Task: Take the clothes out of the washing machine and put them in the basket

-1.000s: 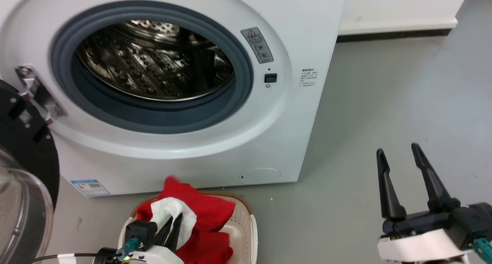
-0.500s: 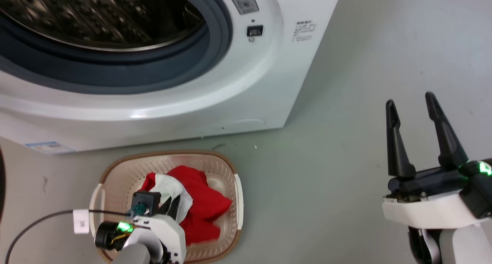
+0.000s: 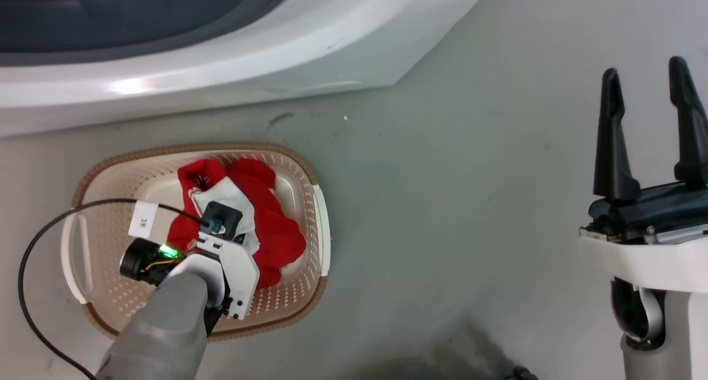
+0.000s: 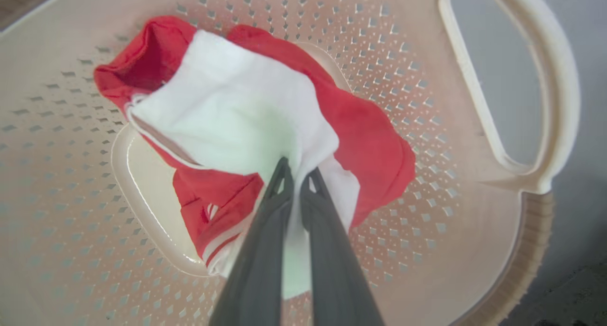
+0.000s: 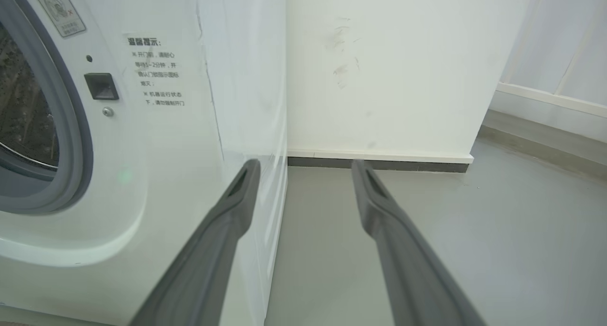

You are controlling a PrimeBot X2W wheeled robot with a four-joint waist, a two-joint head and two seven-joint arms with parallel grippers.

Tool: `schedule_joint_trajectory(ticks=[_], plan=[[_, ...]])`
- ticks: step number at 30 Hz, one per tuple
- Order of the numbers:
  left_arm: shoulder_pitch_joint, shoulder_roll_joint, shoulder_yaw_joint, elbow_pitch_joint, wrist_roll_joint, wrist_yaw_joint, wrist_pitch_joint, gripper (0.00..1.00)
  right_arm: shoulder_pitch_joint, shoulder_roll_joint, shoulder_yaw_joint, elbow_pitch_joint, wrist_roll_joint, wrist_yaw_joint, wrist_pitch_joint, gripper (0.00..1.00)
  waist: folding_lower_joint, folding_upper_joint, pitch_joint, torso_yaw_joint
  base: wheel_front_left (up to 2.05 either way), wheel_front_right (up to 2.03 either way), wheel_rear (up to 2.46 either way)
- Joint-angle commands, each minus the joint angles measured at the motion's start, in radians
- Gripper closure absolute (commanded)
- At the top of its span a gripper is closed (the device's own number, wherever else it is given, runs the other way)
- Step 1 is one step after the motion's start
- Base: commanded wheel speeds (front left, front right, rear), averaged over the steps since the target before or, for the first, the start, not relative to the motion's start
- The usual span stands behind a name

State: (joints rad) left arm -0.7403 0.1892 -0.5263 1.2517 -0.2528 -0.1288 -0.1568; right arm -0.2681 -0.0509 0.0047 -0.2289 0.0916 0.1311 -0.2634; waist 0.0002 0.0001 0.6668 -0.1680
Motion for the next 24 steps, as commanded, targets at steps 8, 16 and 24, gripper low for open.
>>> schedule_joint_trajectory(ticks=[8, 16, 24], plan=[[-0.054, 0.012, -0.013, 0.030, -0.006, 0.000, 0.092, 1.00, -0.050, 0.001, -0.020, -0.012, 0.014, -0.001, -0.002, 0.00, -0.0002, -0.0001, 0.108, 0.008, 0.00, 0.00, 0.00], [-0.041, 0.002, -0.017, 0.034, -0.024, 0.005, 0.097, 0.00, -0.056, 0.001, -0.015, 0.002, 0.008, -0.001, -0.002, 0.00, -0.0002, -0.0001, 0.086, 0.018, 0.00, 0.00, 0.00], [0.022, -0.041, 0.016, 0.036, -0.082, 0.004, -0.009, 0.00, -0.005, 0.001, -0.005, 0.033, -0.004, -0.001, -0.002, 0.00, -0.0002, -0.0001, -0.038, 0.046, 0.00, 0.00, 0.00]])
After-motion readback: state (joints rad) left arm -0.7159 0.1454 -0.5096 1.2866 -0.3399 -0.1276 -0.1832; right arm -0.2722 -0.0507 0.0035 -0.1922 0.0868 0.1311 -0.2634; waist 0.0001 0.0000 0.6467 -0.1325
